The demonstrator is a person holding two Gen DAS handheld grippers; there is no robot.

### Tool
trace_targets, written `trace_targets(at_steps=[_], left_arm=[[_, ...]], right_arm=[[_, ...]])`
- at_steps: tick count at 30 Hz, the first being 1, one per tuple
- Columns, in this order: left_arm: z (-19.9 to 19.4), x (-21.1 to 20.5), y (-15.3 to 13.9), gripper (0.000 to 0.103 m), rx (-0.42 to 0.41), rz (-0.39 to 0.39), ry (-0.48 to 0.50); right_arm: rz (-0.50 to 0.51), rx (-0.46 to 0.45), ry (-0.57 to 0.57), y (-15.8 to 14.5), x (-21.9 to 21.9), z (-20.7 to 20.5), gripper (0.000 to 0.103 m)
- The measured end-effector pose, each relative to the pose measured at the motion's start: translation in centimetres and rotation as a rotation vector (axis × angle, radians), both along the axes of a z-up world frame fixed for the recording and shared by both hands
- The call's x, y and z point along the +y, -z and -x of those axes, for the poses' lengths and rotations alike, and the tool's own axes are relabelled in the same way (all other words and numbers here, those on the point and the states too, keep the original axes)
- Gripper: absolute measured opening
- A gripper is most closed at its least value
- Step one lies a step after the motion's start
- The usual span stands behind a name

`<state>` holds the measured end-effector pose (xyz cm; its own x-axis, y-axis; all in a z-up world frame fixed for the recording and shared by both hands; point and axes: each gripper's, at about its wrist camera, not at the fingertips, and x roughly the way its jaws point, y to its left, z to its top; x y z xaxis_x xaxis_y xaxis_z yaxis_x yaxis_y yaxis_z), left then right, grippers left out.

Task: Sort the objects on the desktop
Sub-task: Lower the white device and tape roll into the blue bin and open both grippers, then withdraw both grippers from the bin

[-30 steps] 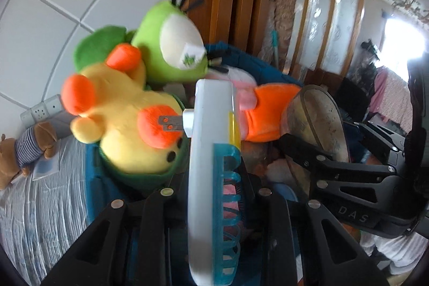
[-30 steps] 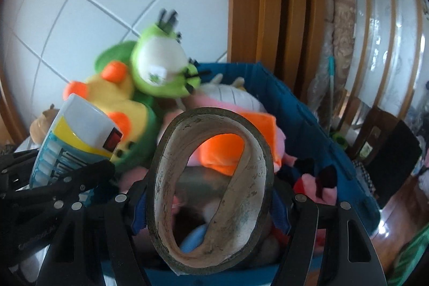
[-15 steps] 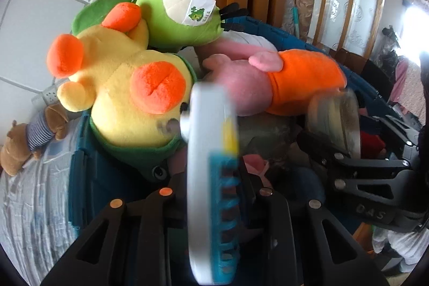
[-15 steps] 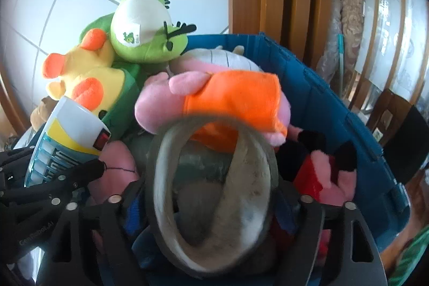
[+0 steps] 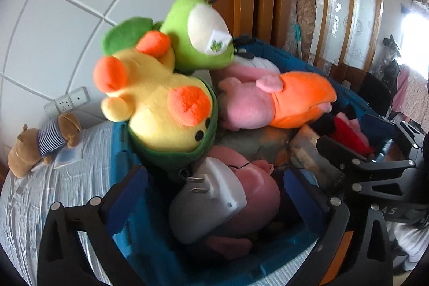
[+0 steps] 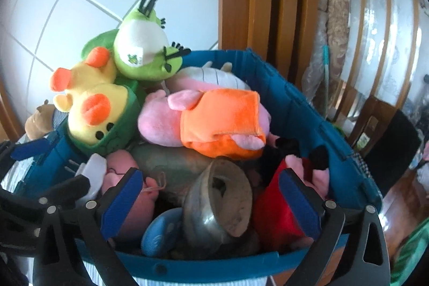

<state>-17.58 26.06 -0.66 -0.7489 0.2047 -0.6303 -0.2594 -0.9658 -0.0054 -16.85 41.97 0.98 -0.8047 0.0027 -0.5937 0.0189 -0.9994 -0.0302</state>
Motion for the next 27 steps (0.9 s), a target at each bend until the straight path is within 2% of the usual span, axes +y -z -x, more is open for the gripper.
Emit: trace_targets(at_steps=[8, 14, 19, 22, 27], left_arm=[[-3.3, -4.5, -1.9, 0.103, 0.046, -0.006, -0.031], [-8.2, -11.0, -1.0, 0.103, 0.066, 0.063, -0.114], [-12.5, -19.1, -0.3, 0.103, 0.045, -0.003, -0.121], [-14.9, -23.2, -0.3, 0.103, 0.034, -0.010, -0.141], [-18.0, -27.6, -0.8, 0.103, 0.030, -0.050, -0.165]], right_arm=[[-0.011, 0.070, -0.003, -2.3, -3.6, -4.4, 0.103], [0.008, 0.082, 0.002, -1.9, -8.9, -9.1, 0.103], [0.030, 0.075, -0.009, -0.5, -15.5, -13.1, 0.103], [0.036, 0.072, -0.011, 0.3, -19.4, -15.6, 0.103], [0.007, 0.074, -0.018, 0.7, -24.7, -19.0, 0.103]])
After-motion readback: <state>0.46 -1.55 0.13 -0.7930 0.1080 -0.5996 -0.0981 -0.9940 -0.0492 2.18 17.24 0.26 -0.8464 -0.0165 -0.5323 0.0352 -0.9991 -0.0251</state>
